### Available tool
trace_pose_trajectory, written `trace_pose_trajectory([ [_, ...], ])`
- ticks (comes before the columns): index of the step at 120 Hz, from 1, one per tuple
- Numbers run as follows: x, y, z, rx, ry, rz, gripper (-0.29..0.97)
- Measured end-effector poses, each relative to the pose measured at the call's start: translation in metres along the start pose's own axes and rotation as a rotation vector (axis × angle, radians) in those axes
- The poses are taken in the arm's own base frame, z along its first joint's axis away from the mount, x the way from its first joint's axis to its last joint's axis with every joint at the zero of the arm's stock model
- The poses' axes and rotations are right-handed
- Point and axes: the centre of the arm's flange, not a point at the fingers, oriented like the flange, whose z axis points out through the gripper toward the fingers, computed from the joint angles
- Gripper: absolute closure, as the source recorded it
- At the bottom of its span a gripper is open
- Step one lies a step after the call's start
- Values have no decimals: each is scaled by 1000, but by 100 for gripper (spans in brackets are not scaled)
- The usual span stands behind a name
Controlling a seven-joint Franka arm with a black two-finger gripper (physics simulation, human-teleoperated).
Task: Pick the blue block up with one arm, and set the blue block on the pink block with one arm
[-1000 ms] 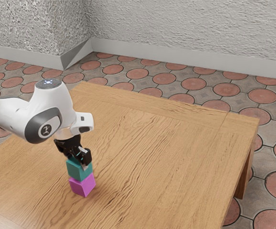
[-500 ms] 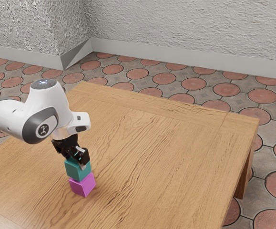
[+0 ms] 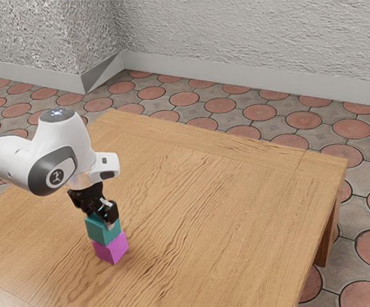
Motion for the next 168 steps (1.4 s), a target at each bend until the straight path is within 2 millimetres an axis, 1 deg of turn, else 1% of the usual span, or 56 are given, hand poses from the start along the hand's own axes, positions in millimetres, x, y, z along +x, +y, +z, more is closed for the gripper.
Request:
trace_pose_trajectory([
  [76,4,-1,3,1,1,-14,38],
  [109,6,0,1,-6,10,-10,19],
  [123,13,0,-8,-8,31,-5,12],
  [130,23,0,-26,-5,73,-1,9],
  [132,25,0,-35,-3,92,0,9],
  [134,29,1,-51,0,121,2,8],
  [139,38,2,-100,11,196,9,6],
  [143,53,8,-153,17,249,21,6],
  [145,58,11,-177,18,262,29,5],
  [147,62,17,-197,18,270,40,5],
  [150,67,31,-226,19,279,69,4],
  [153,69,43,-248,21,281,99,4],
  [159,70,61,-282,22,265,142,3],
  [163,74,73,-296,18,234,171,3],
  [168,96,106,-307,22,193,255,2],
])
